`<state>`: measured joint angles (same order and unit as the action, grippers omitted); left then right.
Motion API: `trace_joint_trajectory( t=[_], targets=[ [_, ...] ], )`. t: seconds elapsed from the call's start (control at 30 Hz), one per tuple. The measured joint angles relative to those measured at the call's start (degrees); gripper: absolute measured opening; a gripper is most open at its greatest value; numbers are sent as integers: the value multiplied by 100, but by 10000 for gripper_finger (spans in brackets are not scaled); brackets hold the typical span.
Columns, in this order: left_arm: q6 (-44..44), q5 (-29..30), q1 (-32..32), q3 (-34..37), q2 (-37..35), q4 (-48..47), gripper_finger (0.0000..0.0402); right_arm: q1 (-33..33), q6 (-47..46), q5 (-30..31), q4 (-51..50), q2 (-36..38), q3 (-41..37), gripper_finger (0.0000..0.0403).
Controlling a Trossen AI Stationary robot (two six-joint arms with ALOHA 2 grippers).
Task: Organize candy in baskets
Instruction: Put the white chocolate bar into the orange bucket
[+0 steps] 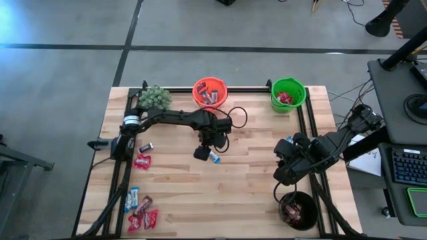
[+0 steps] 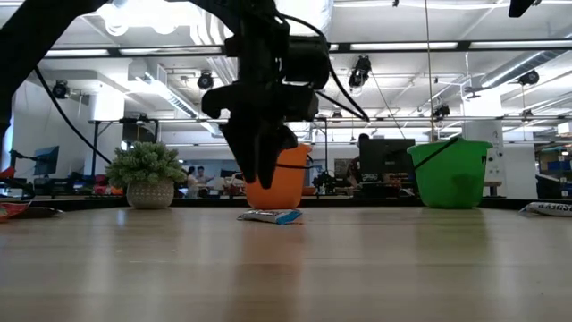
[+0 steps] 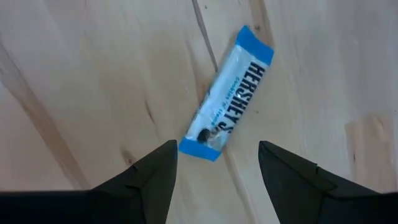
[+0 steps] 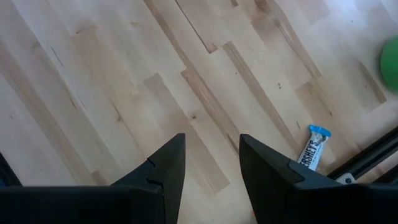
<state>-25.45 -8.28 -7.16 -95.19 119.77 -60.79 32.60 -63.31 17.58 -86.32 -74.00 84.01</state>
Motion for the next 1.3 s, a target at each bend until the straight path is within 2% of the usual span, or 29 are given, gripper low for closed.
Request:
trace_joint_trajectory(
  t=[0.27,0.67,1.07,1.17,1.3],
  targets=[
    [-224,-145,52,25,4,339,207,0,-153,0,2,0,0,140],
    [-338,-294,203,34,441,310,207,0,-330,-141,4,0,0,137],
    [-202,-104,195,3,726,402,205,0,-426,-153,26,0,0,139],
    [-86,-102,190,1,760,403,189,0,-423,-153,31,0,0,134],
    [-42,-57,183,3,767,429,135,0,-420,-154,33,0,0,130]
  ],
)
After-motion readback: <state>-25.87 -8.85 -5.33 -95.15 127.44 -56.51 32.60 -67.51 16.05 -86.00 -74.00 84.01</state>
